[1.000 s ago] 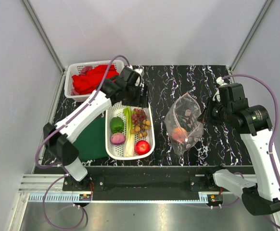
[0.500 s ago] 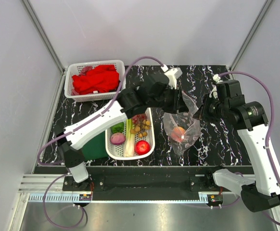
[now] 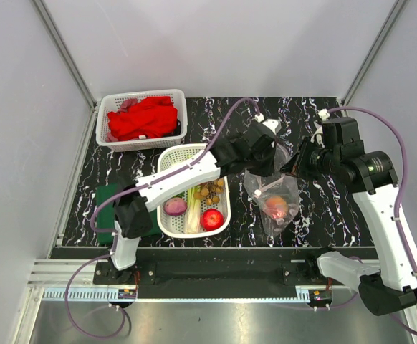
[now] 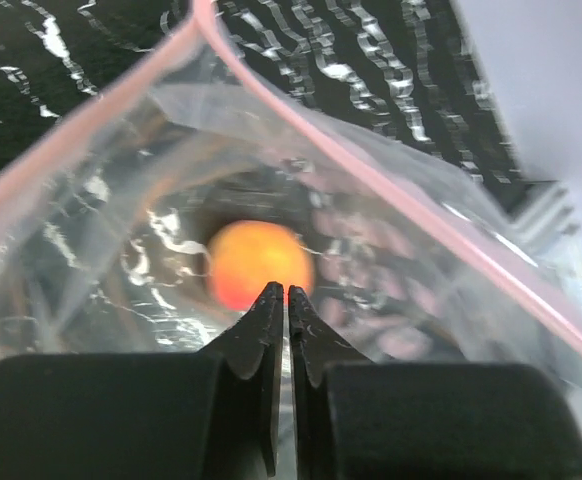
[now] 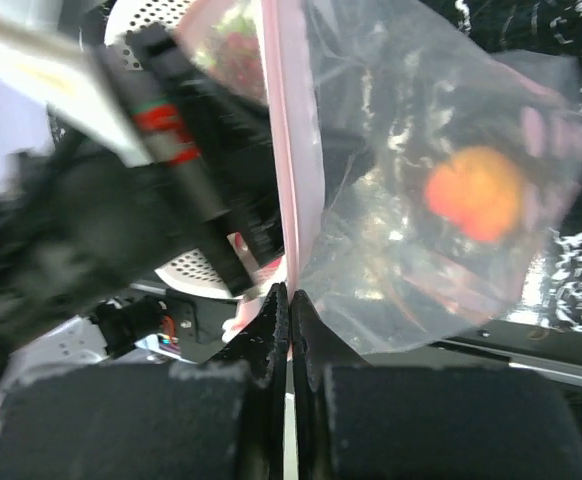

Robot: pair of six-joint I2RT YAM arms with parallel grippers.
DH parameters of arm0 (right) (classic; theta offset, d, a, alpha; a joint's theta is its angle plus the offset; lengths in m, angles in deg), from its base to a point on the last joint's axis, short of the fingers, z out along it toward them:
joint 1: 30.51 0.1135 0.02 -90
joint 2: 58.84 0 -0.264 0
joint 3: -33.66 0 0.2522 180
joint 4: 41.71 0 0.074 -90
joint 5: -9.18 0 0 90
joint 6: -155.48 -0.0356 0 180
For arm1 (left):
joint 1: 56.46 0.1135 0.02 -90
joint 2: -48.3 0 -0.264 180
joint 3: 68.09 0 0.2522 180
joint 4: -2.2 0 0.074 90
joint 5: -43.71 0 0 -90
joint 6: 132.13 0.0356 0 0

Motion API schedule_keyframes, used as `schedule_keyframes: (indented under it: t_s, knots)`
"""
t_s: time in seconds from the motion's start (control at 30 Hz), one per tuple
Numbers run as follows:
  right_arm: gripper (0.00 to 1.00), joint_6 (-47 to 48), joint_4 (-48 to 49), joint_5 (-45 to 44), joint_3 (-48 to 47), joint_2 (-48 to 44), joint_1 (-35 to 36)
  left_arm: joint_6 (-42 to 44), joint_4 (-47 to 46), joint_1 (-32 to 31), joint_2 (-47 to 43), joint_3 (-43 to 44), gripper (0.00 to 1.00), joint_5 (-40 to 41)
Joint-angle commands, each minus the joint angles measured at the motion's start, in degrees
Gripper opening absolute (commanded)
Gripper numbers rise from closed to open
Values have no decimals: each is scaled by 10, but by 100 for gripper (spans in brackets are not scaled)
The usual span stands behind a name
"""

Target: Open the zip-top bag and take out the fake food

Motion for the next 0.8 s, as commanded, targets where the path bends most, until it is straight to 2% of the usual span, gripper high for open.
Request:
schedule_keyframes:
  t_s: [0.0,0.13,0.2,0.27,0.3,0.33,0.4,0.43,0.5,0.6,0.77]
  knots:
    - [0,-37,34,26,15,-9,-1,27,-6,-8,26,10,6,39]
    - [0,-33,44,20,30,-9,-2,8,-3,-13,21,-19,6,65]
    - [0,-24,52,38,35,-1,-3,-7,3,-9,-11,-31,7,73]
    - [0,-9,68,58,39,3,-2,-14,10,1,-46,-17,14,66]
    - [0,-5,73,62,41,5,-2,-33,16,7,-53,-6,23,54]
    - [0,1,80,65,43,5,-2,-48,23,22,-55,6,25,21]
    - [0,8,85,77,54,2,-1,-123,36,44,-57,21,25,-10]
    - [0,10,92,79,61,0,-2,-152,37,49,-57,17,25,-55]
    - [0,8,100,90,71,-5,-2,-215,33,53,-48,13,25,-70]
    - [0,-11,119,104,85,-13,-2,-272,32,53,-28,13,25,-80]
    - [0,-18,123,103,83,-14,-2,-317,33,51,-11,21,27,-70]
